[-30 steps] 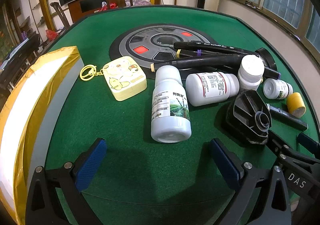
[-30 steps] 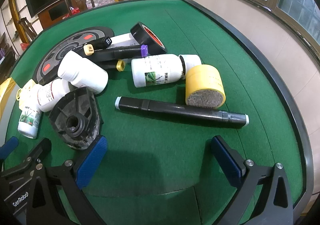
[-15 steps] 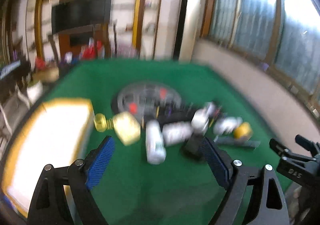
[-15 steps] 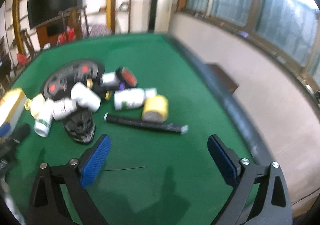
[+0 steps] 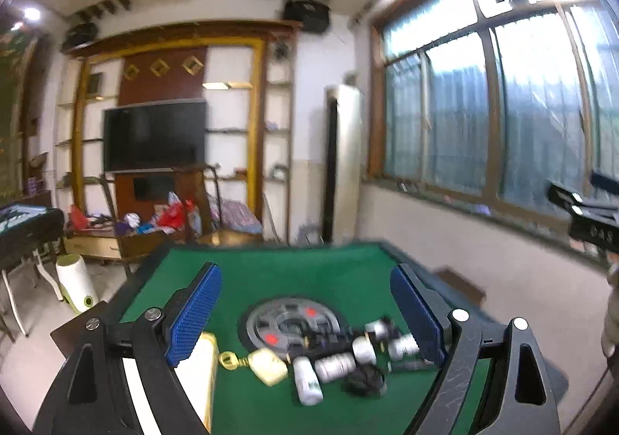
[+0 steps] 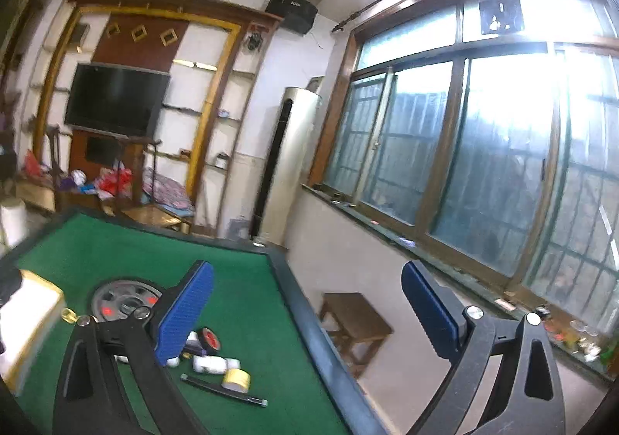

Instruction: Organize rigid objects

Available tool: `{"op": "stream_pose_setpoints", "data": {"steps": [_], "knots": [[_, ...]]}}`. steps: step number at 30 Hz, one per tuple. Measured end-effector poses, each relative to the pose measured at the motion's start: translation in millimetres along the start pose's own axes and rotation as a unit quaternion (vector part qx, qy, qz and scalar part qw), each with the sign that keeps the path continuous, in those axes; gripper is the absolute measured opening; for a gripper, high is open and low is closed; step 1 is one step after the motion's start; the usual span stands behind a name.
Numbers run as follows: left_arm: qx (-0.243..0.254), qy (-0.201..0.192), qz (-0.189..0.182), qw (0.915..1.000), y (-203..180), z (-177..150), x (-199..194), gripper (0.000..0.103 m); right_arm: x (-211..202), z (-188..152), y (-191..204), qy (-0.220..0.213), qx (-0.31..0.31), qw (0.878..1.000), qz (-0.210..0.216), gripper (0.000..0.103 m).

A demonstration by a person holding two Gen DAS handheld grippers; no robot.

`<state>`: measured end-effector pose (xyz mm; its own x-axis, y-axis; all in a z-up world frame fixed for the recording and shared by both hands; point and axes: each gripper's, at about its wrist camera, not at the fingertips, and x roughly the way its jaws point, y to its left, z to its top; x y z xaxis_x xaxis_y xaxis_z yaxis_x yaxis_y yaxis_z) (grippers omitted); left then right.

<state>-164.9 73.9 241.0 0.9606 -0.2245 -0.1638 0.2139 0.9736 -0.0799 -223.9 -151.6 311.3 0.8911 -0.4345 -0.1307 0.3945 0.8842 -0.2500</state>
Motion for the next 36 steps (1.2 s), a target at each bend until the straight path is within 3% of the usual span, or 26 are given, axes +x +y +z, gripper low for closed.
{"op": "stream_pose_setpoints", "data": {"steps": [6,10,15,17,20,22,24,27,29,31,33,35,36], "knots": [[-0.072,-0.021,-0.024,0.9968,28.4,26.8,-16.4,0.091,5.0,11.3,-70.0,-0.009,0.031,0.996,-0.082,0.098],[-0.109,-0.026,-0.044,0.9927,47.8,54.0,-43.8,0.091,0.7,22.7,-131.2,-0.005,0.074,0.991,-0.108,0.098],[-0.091,-0.044,-0.043,0.9940,76.6,98.2,-90.4,0.092,-16.2,52.2,-192.8,-0.003,0.116,0.986,-0.120,0.098],[-0.052,-0.063,-0.002,0.9967,85.8,122.5,-113.9,0.094,-25.9,71.3,-208.7,-0.003,0.121,0.984,-0.133,0.098],[0.009,-0.088,0.091,0.9919,101.4,164.9,-143.6,0.102,-41.7,105.7,-227.7,0.000,0.123,0.982,-0.143,0.098],[0.044,-0.100,0.162,0.9808,114.8,198.8,-158.5,0.102,-53.2,132.5,-234.3,0.002,0.116,0.982,-0.152,0.098],[0.082,-0.081,0.220,0.9687,125.2,228.6,-161.2,0.102,-60.3,165.0,-244.6,0.006,0.112,0.982,-0.153,0.098],[0.105,-0.060,0.281,0.9520,143.2,259.7,-161.7,0.102,-64.5,225.6,-250.3,0.035,0.116,0.983,-0.136,0.098],[0.105,-0.043,0.306,0.9452,154.8,271.4,-160.5,0.102,-64.0,256.5,-254.4,0.042,0.111,0.981,-0.152,0.099],[0.090,-0.034,0.305,0.9476,162.3,262.7,-157.4,0.102,-63.8,287.6,-247.9,0.054,0.100,0.980,-0.163,0.103],[0.083,-0.016,0.268,0.9595,162.1,232.4,-145.3,0.102,-67.8,289.1,-229.1,0.044,0.100,0.985,-0.134,0.103],[0.076,0.007,0.212,0.9743,153.7,190.2,-134.0,0.102,-68.3,266.0,-202.6,0.029,0.098,0.991,-0.082,0.103],[0.069,0.020,0.177,0.9815,147.7,167.9,-124.9,0.102,-63.8,238.0,-179.9,0.030,0.096,0.994,-0.037,0.103]]}}
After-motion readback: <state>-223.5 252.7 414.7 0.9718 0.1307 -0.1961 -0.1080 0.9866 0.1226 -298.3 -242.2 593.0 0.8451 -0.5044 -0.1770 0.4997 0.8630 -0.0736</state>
